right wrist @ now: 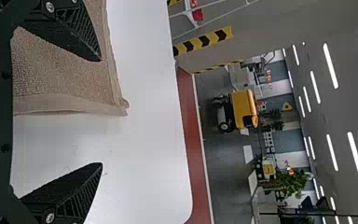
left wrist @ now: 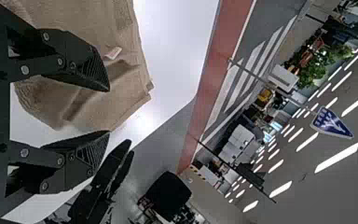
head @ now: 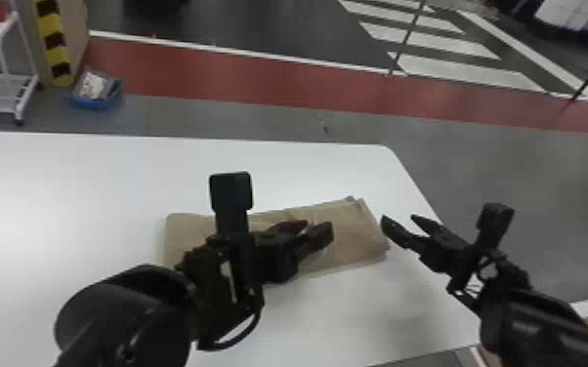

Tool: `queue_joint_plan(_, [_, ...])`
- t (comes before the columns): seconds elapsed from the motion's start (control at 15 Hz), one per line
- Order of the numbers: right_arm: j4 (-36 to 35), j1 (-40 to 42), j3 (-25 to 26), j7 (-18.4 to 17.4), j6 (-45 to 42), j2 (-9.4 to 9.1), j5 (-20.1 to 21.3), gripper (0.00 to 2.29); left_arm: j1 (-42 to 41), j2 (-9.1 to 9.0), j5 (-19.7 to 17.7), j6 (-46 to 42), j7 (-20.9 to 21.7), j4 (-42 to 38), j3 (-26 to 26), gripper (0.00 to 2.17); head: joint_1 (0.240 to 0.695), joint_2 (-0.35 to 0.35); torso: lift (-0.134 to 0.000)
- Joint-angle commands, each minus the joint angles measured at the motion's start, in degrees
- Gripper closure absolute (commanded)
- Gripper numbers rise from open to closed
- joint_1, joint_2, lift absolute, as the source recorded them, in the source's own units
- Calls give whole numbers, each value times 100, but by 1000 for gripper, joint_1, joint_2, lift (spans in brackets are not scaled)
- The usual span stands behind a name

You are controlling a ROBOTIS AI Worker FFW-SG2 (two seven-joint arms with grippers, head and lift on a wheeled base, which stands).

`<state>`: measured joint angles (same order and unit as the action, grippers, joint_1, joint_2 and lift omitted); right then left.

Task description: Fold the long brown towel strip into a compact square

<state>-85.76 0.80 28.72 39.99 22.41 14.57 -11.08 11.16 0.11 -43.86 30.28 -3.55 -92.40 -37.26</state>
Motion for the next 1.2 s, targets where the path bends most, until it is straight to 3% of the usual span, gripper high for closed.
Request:
queue_joint_plan(0.0, [-152,113,-24,9,93,-24,-8,87,-26,-26,-9,-97,-32,29,-36,36,695,-350,-120])
queue_joint_plan(0.2, [-688,333,2,1,796,-86,-202,120,-281,-2,-26,-97,-14,-296,192,36,695,-350,-120])
queue_joint_plan(0.33, [-1206,412,99,-52,1517,-376,-281,228,-492,402,9,-97,47,-586,553,36,695,-350,-120])
queue_joint_plan(0.53, [-1690,588,-6,-307,2413,-481,-527,292,-764,1053,18,-97,117,-1017,1115,36,695,-350,-120])
queue_joint_plan(0.67, [-1901,588,-209,-624,3134,-534,-712,346,-1002,1351,18,-97,284,-1219,1484,36,695,-350,-120])
queue_joint_plan(0.93, [-2384,632,-718,-1116,3415,-692,-975,471,-1379,1448,0,-149,574,-1254,1889,36,695,-350,-120])
queue_joint_plan(1.13, [-2569,526,-877,-1388,3679,-719,-1002,471,-1485,1457,-70,-149,724,-1272,2020,36,695,-298,-120])
